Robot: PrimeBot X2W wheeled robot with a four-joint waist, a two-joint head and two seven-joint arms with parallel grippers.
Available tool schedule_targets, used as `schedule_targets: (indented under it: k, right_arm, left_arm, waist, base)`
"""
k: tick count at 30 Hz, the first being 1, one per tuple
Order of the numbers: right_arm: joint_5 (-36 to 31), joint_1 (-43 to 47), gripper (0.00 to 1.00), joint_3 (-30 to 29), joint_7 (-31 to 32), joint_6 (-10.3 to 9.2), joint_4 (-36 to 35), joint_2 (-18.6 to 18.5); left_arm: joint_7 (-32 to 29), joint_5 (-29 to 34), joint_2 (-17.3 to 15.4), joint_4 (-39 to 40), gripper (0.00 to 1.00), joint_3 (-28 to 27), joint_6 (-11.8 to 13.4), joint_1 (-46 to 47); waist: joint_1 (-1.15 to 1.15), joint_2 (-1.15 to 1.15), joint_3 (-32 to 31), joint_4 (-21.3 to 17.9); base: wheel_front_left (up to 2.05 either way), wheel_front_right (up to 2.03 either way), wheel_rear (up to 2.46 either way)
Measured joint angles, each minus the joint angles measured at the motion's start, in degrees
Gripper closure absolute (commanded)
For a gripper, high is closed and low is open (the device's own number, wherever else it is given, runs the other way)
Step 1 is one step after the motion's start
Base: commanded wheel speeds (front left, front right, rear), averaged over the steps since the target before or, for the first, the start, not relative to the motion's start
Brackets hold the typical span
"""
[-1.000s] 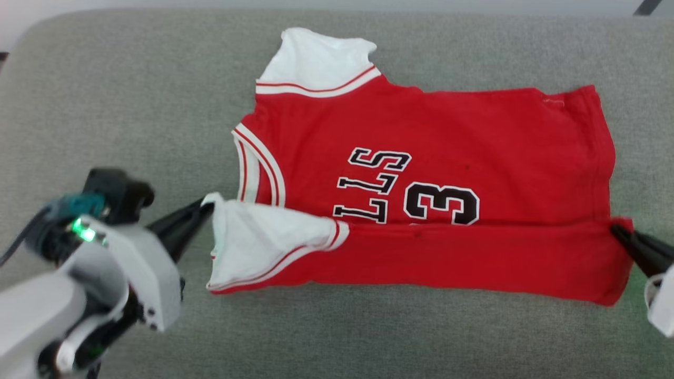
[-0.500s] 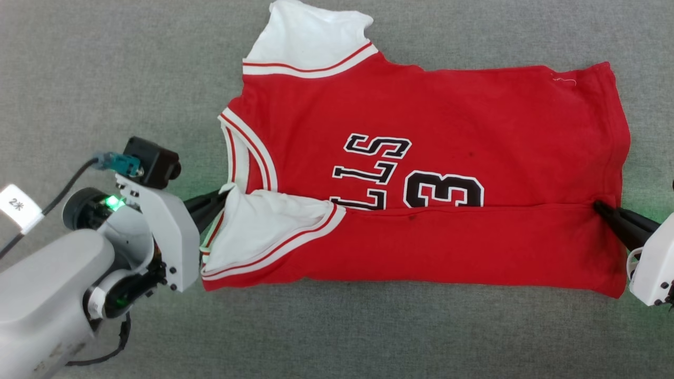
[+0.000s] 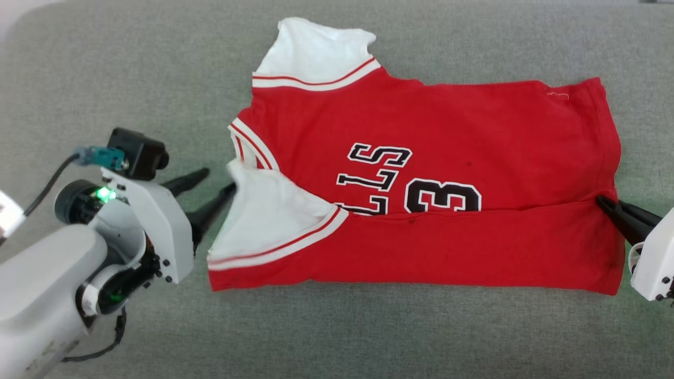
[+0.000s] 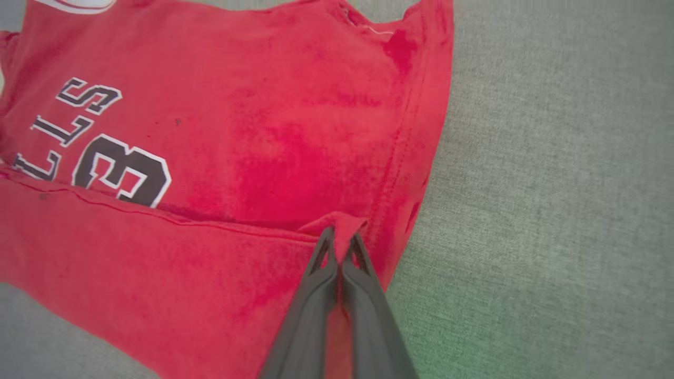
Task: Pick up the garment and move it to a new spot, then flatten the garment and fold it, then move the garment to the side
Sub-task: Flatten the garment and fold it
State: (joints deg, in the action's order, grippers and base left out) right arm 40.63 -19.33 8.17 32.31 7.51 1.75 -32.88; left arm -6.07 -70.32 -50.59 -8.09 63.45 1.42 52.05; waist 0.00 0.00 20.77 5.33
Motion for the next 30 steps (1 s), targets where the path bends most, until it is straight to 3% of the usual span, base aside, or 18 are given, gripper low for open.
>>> schedule_targets:
  k: [2, 15, 22, 30]
  right_arm:
    - [-0.46, 0.08, 0.01, -0.03, -0.16, 0.0, -0.22, 0.01]
    - [-2.52, 2.79, 0.0, -1.29, -4.41, 0.0, -3.68, 0.89]
    - [-3.54, 5.24, 0.0, -2.99, -6.44, 0.0, -7.14, 2.38]
    - [-5.13, 9.11, 0.0, -6.08, -6.99, 0.0, -12.54, 5.22]
  left_arm:
    - [0.83, 0.35, -0.42, 0.83, 0.0, -0.16, 0.58, -0.53]
    - [4.58, -0.31, -3.71, 10.36, 0.0, -0.7, 7.19, -6.27]
    - [3.32, -3.55, -5.69, 14.54, 0.0, -0.47, 11.06, -9.77]
    - [0.43, -8.42, -7.03, 14.83, 0.0, -0.22, 13.41, -12.82]
  waist:
    - [0.0, 0.0, -0.6, 0.13]
    - [0.0, 0.0, -4.98, 0.98]
    - [0.0, 0.0, -6.49, 0.12]
    - [0.0, 0.0, -6.89, -2.3]
  base:
    - [0.0, 0.0, 0.0]
    - [0.0, 0.0, 0.0]
    - [0.0, 0.0, 0.0]
    - [0.0, 0.0, 0.0]
